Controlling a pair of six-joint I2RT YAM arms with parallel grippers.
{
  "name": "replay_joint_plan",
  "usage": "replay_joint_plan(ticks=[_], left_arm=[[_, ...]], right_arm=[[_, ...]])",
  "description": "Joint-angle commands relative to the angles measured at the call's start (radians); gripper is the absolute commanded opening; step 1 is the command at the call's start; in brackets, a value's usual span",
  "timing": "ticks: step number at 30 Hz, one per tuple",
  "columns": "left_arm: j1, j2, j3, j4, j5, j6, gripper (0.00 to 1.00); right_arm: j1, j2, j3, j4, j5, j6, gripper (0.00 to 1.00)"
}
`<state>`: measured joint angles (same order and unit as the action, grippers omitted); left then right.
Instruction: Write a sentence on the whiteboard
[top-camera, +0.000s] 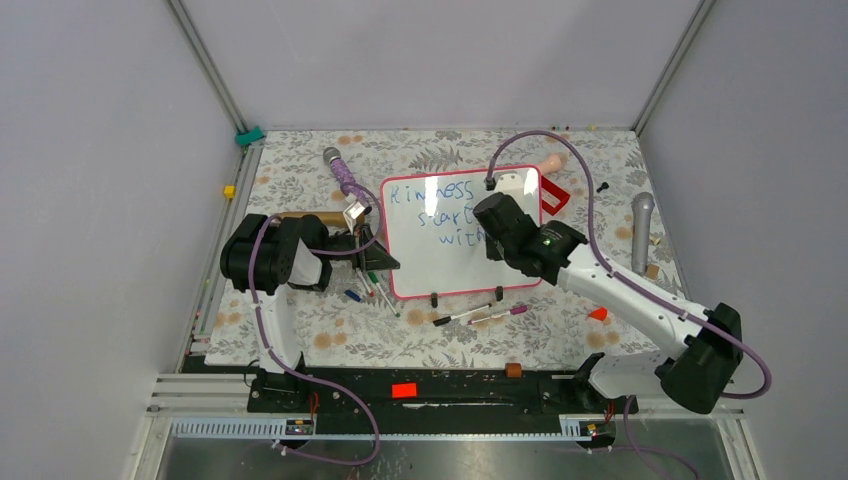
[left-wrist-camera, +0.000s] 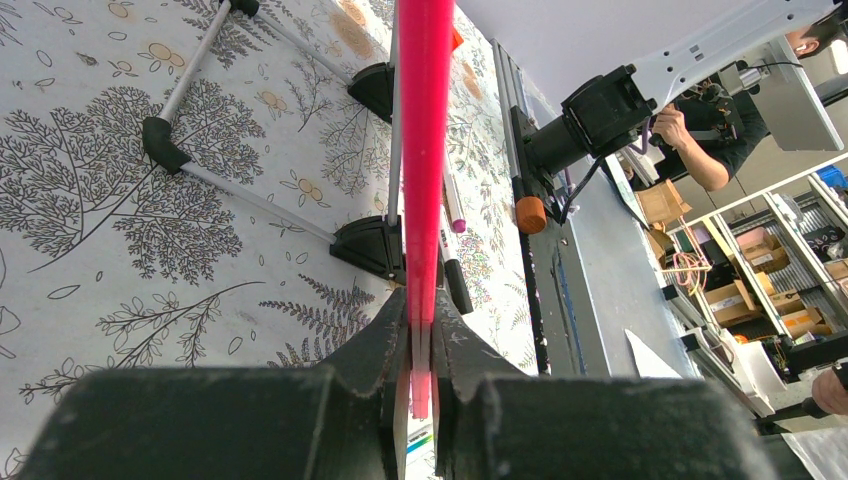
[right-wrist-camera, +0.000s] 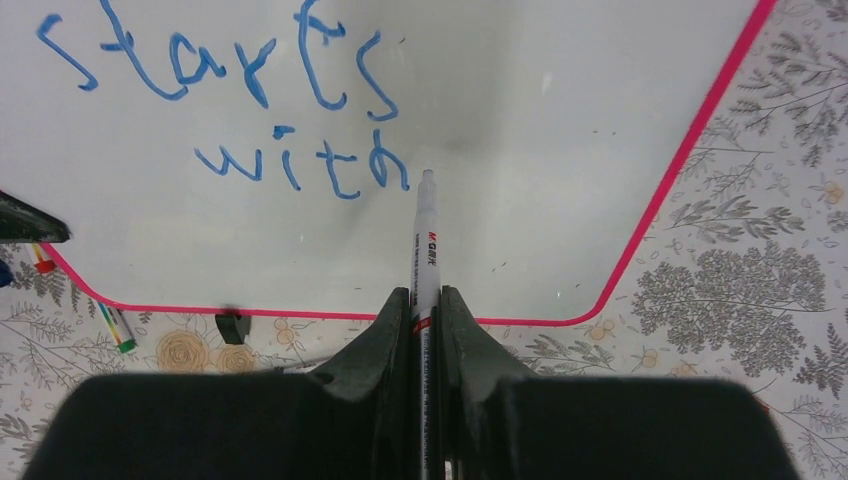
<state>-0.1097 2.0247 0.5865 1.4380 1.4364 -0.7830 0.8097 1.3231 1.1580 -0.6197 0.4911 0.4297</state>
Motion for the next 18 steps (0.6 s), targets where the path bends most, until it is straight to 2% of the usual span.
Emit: replay_joint_plan(ticks=[1,18], left_arm=[[-0.001,-0.006,-0.003,0.036,0.012,0.016,0.00],[-0.001,-0.010,-0.001,0.036,0.015,0.021,0.00]], right_arm=[[-0.012,-0.062,0.034,0.000,0.091,-0.029,0.00],[-0.026,-0.103,0.002,0.000,0.152,-0.088,0.00]])
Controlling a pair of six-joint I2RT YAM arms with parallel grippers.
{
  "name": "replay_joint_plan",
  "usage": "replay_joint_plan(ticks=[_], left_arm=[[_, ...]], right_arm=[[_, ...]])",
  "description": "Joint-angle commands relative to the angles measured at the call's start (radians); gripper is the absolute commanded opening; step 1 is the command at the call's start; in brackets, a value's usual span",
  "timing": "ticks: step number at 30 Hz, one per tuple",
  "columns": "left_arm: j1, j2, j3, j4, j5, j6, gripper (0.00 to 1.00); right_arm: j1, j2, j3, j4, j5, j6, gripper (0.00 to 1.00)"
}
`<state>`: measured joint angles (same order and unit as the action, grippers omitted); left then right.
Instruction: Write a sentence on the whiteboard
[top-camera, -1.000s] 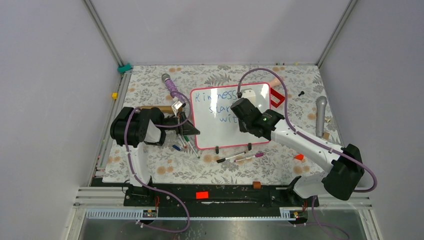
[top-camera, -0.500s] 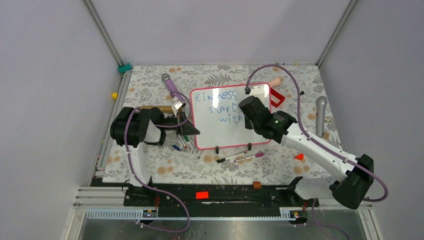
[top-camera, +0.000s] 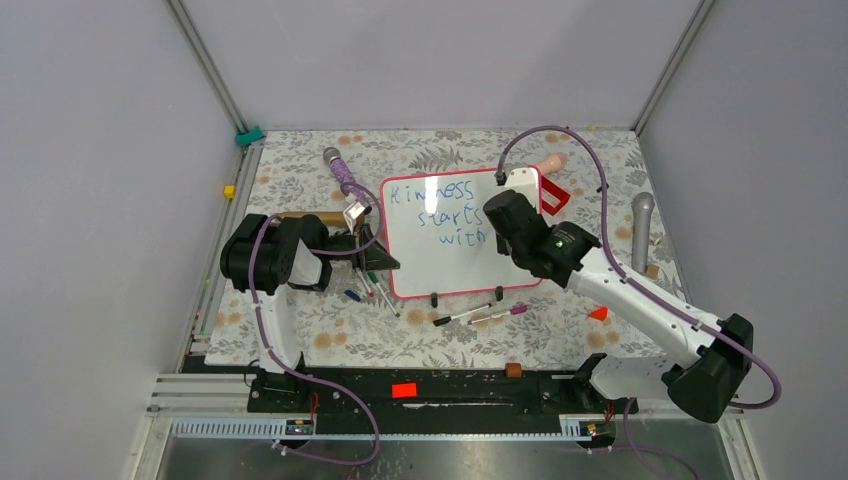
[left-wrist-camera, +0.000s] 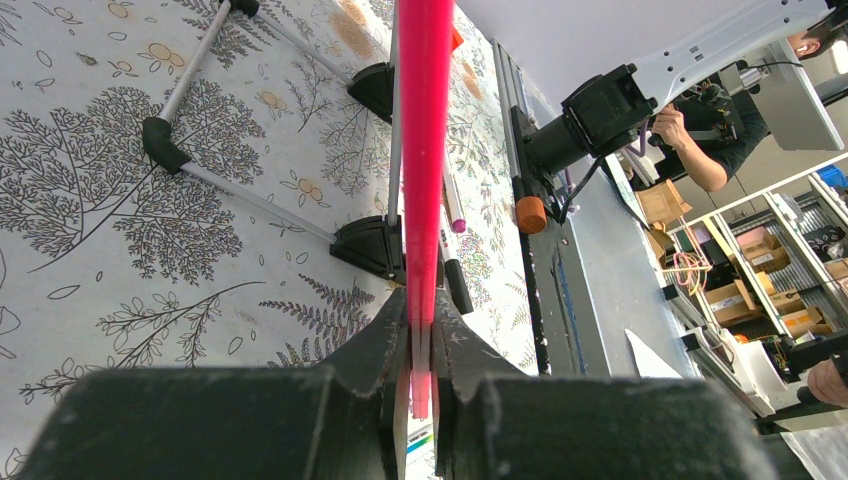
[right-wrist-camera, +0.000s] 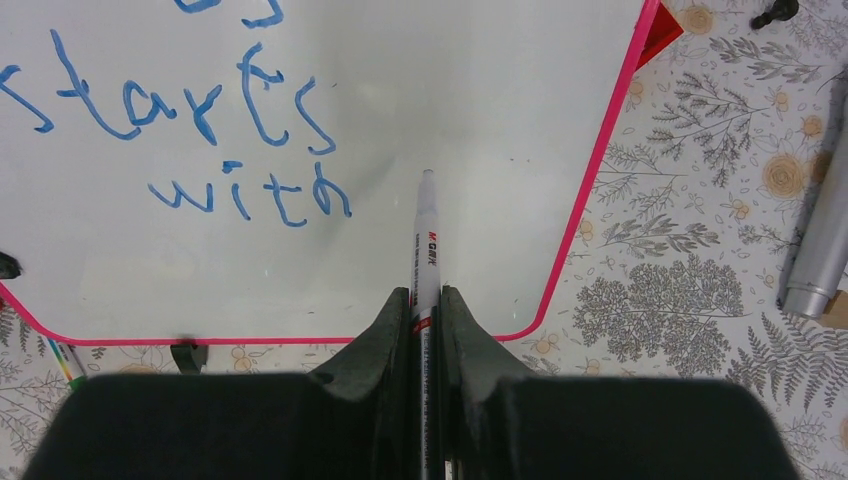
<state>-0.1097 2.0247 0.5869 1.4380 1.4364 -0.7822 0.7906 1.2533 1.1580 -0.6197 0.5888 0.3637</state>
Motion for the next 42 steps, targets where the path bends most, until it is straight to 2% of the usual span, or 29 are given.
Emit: replay_joint_plan(ticks=[1,4,7,12,24,36,42], left_arm=[[-0.001,-0.009,0.000,0.036,0.016,0.018,0.00],[0.002,-0.038,-0.021,0.040,-0.003,0.026,0.00],[0.023,-0.093,-0.088,0.038,-0.060,0.101,0.00],[0.024,-0.057,-0.055,0.039,-0.046,0.060,0.00],[0.024,-0.057,-0.073,0.040,-0.057,0.073,0.00],[0.015,-0.049,-0.064,0.038,-0.032,0.075,0.00],[0.013,-0.047,-0.065,0.037,-0.028,0.078,0.00]], right_arm=[[-0.007,-0.035,0.000,0.000,0.056,-0.027,0.00],[-0.008,-0.044,-0.004,0.000,0.065,-0.033,0.00],[-0.008,-0.058,-0.009,-0.001,0.064,-0.031,0.00],[-0.007,-0.086,-0.024,0.000,0.054,-0.020,0.00],[-0.007,-0.087,-0.053,0.041,0.034,-0.064,0.00],[-0.030,-0.073,-0.061,0.085,-0.098,-0.030,0.00],[-0.039,-0.008,-0.036,0.089,-0.179,-0.006,0.00]])
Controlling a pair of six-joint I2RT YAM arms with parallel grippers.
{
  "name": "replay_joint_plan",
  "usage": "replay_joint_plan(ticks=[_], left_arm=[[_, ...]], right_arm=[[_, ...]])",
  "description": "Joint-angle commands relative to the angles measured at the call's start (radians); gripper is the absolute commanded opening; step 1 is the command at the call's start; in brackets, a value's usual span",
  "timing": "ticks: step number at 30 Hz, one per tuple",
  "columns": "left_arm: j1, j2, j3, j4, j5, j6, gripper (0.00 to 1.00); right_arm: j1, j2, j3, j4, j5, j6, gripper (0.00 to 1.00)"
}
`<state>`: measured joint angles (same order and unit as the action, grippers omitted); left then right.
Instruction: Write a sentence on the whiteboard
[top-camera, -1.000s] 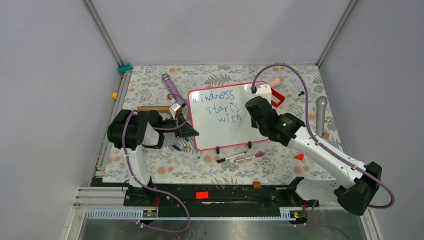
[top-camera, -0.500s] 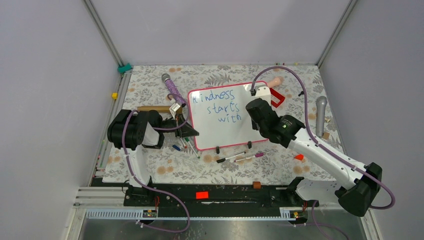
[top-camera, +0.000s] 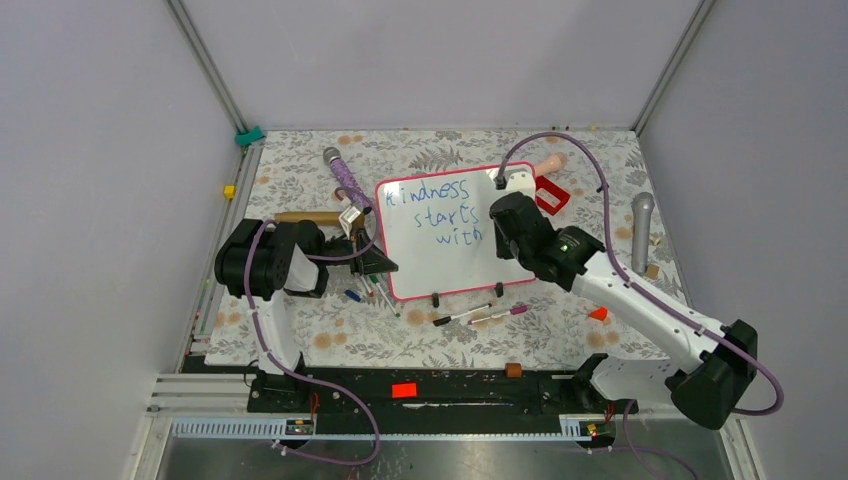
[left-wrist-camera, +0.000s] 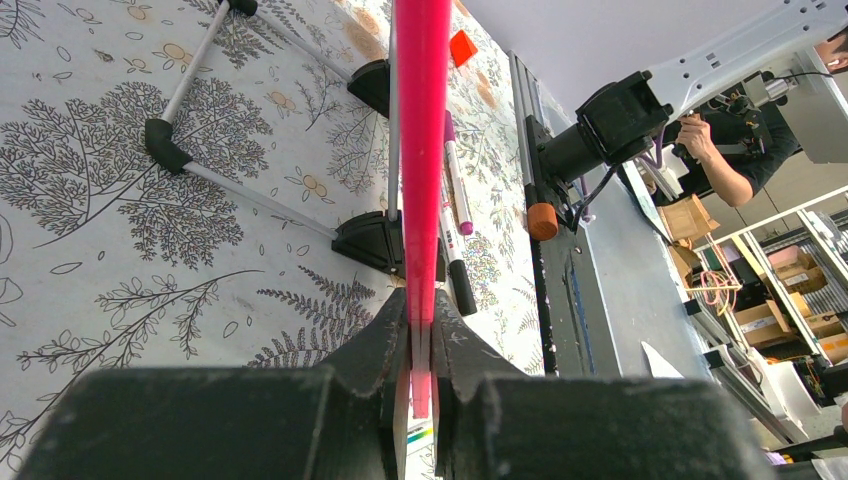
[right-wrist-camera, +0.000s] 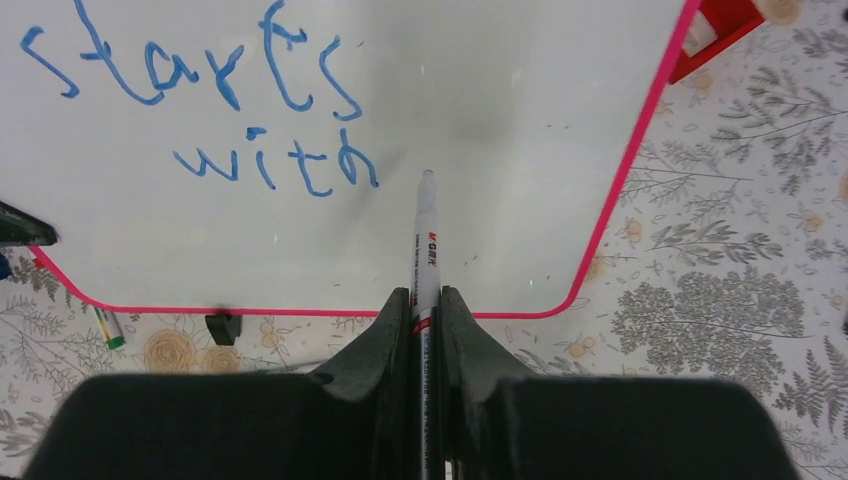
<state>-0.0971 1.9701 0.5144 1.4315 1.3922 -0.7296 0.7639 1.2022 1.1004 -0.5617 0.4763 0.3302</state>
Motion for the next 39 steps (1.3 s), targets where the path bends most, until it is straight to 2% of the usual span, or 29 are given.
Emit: replay_joint_plan(ticks=[1,27,39], left_arm=[[0.001,0.008,0.007,0.044,0.017,0.025,0.00],[-0.004,0.005,-0.002,0.044,0.019,0.035,0.00],[-0.003,0.004,-0.001,0.043,0.020,0.033,0.00]], right_arm=[[-0.011,0.053,0.026,0.034,-0.072,0.029,0.00],[-0.035,0.144,0.074,0.059,-0.052,0.010,0.00],[-0.040,0.134,0.034,0.059,-0.045,0.029,0.00]])
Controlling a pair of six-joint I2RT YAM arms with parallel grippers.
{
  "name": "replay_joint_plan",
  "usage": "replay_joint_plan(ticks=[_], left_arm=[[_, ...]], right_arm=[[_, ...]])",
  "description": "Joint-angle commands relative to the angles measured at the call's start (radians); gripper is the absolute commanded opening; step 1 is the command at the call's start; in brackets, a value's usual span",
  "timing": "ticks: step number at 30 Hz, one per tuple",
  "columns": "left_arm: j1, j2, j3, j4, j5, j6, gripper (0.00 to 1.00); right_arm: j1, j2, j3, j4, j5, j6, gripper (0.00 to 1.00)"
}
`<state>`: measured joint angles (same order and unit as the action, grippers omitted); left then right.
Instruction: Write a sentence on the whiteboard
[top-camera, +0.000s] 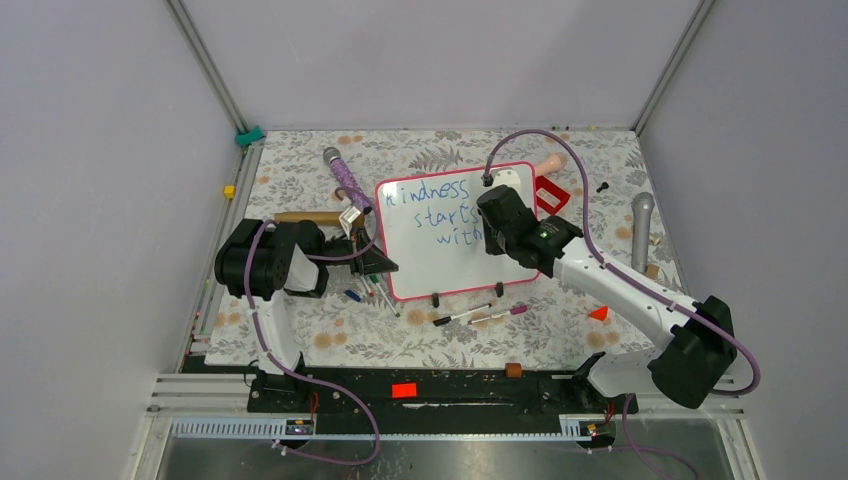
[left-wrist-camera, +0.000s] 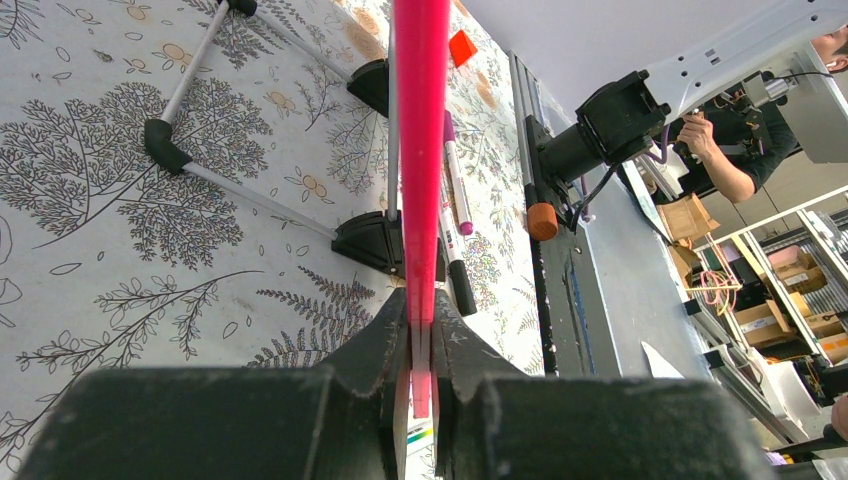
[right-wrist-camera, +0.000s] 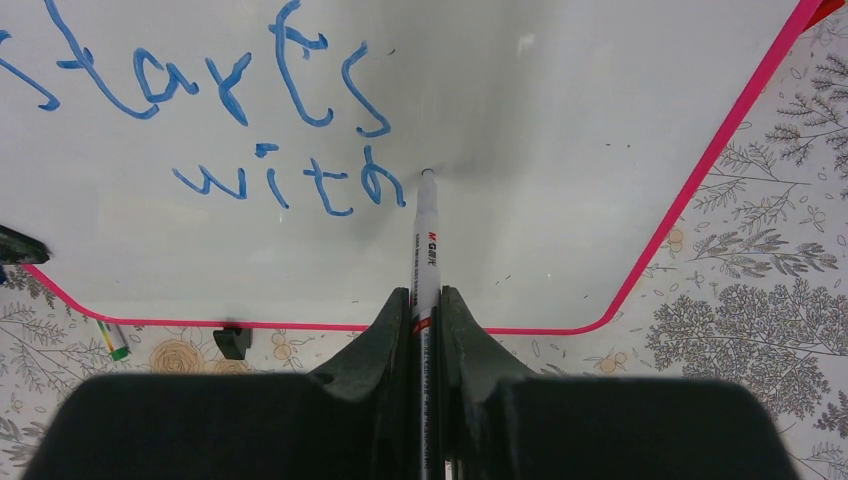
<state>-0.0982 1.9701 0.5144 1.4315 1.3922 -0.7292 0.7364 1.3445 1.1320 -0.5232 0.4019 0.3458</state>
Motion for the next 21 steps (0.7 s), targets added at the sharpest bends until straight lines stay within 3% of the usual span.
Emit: replay_joint_plan(ticks=[1,11,21], left_arm=[[-0.003,0.004,-0.001,0.044,0.019,0.033,0.00],[-0.002,0.005,0.001,0.044,0.020,0.033,0.00],[-0.003,0.007,0.001,0.044,0.018,0.031,0.00]], right_arm=[[-0.012,-0.010,0.000,0.018,0.031,0.014,0.00],[-0.003,-0.075,0.018,0.008,-0.037,-0.045,0.00],[0.027,-0.193,-0.105,-0.007,-0.030,-0.028,0.00]])
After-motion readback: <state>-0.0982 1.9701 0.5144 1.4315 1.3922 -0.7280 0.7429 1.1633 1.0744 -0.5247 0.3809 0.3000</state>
